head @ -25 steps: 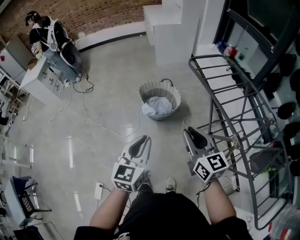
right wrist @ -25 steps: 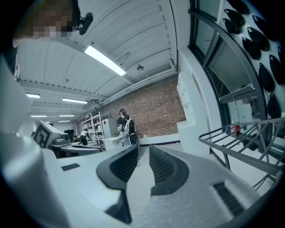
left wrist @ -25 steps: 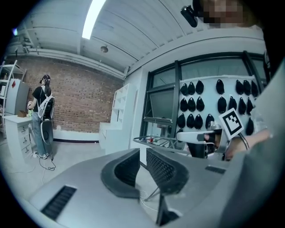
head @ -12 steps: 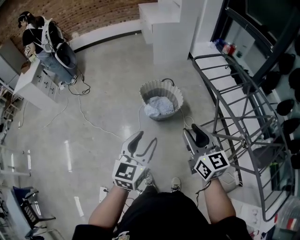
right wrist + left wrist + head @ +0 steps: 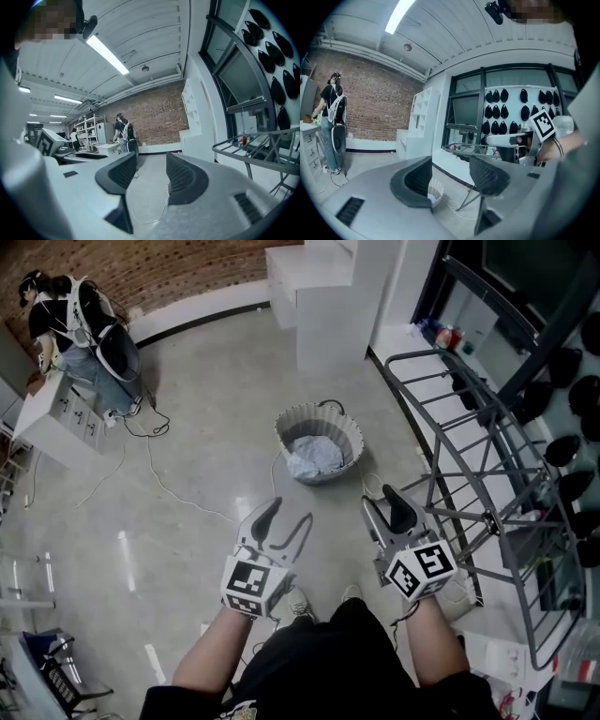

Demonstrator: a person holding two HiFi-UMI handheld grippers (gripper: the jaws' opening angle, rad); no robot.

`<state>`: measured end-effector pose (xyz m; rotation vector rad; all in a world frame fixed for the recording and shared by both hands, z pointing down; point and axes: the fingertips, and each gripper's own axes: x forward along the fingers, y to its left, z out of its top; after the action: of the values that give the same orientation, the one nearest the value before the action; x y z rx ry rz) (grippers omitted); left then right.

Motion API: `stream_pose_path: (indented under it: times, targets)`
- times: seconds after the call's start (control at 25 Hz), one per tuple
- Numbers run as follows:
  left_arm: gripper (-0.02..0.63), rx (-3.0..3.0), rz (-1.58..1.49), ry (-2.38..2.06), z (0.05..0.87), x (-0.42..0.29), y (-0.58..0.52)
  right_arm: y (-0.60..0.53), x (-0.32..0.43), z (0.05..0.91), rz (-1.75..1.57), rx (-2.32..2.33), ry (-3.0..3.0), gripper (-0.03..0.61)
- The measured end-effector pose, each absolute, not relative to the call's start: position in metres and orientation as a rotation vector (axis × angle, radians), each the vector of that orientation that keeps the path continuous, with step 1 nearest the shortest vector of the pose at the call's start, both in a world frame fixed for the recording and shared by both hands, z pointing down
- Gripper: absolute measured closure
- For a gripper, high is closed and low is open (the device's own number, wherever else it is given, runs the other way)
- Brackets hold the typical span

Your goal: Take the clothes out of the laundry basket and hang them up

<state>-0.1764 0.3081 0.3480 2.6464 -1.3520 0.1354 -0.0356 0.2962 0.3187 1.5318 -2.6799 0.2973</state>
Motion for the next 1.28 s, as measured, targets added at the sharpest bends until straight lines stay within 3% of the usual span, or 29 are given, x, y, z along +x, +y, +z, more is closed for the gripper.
stream_pose_path:
  times: [1.28]
  targets:
    - [0.385, 2.469, 0.256, -1.589, 0.366, -0.064, 0.091, 0.046, 0.066, 0.357, 0.505, 1.277, -2.826, 0.350]
